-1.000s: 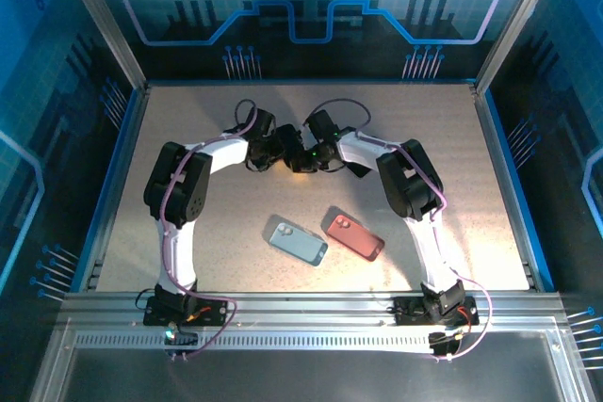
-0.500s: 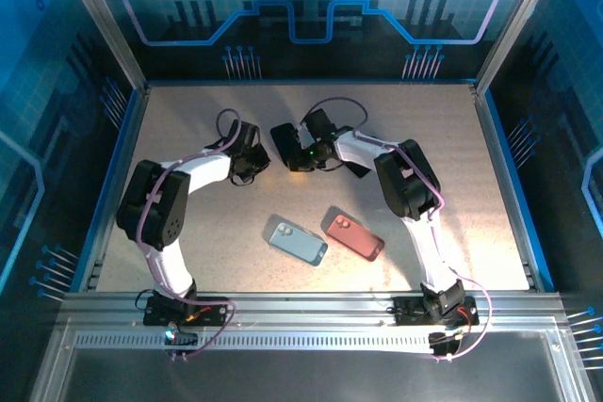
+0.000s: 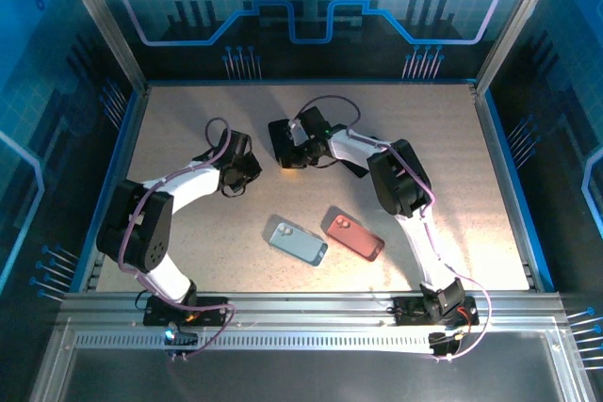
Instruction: Put the phone into the phone case
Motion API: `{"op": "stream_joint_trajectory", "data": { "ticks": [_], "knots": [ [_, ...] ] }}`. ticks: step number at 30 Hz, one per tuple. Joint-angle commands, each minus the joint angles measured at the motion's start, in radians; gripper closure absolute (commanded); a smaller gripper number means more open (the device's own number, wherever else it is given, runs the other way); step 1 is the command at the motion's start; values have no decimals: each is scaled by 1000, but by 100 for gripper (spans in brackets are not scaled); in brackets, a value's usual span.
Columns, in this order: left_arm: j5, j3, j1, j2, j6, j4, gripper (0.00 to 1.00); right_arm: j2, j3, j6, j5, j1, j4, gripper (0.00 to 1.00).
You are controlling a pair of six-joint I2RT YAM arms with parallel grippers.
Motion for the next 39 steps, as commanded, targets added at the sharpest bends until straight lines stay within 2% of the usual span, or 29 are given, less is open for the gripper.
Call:
{"op": "stream_joint_trajectory", "data": {
  "ticks": [1,4,7,10,12,15,18,22,25,31,39],
  "knots": [
    [-21,-2,-4,1,-6,-30,100,24,17,-25,-24,28,2,98],
    [-25,22,-17,13,0,-64,100,-56,-58,-13,-23,30,31,97],
    [-39,53,-51,11,3,-149,100,-211,-183,1,12,26,55,94],
    [-54,69,-112,11,17,-180,100,-351,-296,-16,36,9,52,79],
    [-68,68,-159,38,35,-140,100,-433,-401,-37,90,-9,85,75],
    [13,64,-189,121,32,-18,100,-507,-523,-54,187,-44,98,65],
    [97,59,-196,190,26,96,100,-548,-586,-81,282,-66,42,55],
    [118,32,-200,197,8,161,100,-598,-650,-103,383,-85,12,49],
    [103,10,-208,150,10,172,100,-625,-692,-92,368,-120,15,43],
    [64,-19,-217,49,11,161,99,-628,-732,-72,292,-216,16,41],
    [20,-60,-226,-61,-4,137,97,-609,-710,-69,260,-303,-20,35]
  ]
}}
